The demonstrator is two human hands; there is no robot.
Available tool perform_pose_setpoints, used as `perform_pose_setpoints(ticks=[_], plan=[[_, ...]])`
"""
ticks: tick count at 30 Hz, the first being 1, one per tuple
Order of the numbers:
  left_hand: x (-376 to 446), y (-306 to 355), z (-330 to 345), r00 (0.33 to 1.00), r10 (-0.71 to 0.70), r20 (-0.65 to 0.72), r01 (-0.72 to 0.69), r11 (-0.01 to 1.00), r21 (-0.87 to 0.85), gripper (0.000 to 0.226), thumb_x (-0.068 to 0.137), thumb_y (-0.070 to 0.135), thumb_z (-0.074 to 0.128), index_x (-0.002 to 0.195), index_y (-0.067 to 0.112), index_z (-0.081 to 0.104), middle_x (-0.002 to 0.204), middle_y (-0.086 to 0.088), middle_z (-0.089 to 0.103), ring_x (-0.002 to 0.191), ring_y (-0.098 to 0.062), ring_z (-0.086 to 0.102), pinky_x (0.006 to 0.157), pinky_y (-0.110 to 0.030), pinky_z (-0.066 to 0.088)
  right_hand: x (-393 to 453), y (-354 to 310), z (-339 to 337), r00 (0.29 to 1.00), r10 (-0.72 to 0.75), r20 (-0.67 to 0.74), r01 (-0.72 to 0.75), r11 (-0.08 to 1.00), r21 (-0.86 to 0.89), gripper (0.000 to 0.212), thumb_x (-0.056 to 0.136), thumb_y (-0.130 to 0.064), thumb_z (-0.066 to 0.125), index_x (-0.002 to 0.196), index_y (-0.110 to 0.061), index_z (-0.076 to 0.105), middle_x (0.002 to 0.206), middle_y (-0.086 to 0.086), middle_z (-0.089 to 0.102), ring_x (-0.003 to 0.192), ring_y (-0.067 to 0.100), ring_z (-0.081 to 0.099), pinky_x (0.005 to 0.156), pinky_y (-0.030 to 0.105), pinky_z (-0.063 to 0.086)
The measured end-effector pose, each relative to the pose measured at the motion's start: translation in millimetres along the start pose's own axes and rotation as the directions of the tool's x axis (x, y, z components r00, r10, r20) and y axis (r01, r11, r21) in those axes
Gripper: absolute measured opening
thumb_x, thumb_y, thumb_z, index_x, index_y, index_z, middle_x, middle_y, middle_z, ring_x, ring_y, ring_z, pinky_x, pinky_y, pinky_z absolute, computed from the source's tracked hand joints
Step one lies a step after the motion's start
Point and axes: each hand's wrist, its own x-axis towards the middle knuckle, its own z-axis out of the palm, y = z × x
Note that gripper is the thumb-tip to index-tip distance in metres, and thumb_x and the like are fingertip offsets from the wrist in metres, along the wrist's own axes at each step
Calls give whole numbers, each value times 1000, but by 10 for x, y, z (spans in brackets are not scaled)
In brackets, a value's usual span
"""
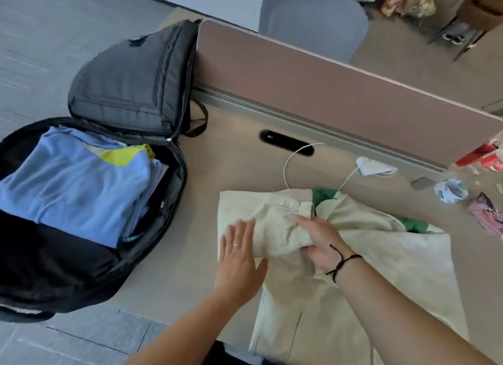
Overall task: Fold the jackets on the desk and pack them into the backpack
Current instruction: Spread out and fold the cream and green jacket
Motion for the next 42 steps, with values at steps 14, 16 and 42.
perform_pose_setpoints(ticks=[14, 16, 42], plan=[[23, 1197, 1248, 943, -127, 308, 7, 932, 364, 94, 96, 71, 29, 157, 20, -21, 164, 0, -26, 150, -18, -24, 121, -38, -13, 175, 123, -2954, 977, -95, -190, 108, 992, 61, 14, 97, -24, 65, 105, -13, 71, 100, 6, 75, 83, 22, 71, 65, 31, 51], [52, 1320, 1376, 941, -134, 310, 1, 919, 394, 89, 96, 71, 25, 157, 24, -20, 164, 2, -25, 150, -17, -25, 123, -42, -14, 236, 195, -3196, 976, -78, -204, 98, 991, 93, 13, 97, -23, 64, 105, -16, 71, 102, 4, 75, 89, 22, 71, 68, 33, 53], [433, 1736, 2033, 884, -19, 467, -280, 779, 562, 72, 99, 67, 13, 152, 41, -27, 156, 2, -43, 143, -26, -40, 118, -61, -16, 414, 1003, -3455, 808, -561, 181, 202, -25, -979, 61, 101, -60, 30, 155, -32, 25, 166, 14, 12, 152, 41, 11, 122, 56, 8]])
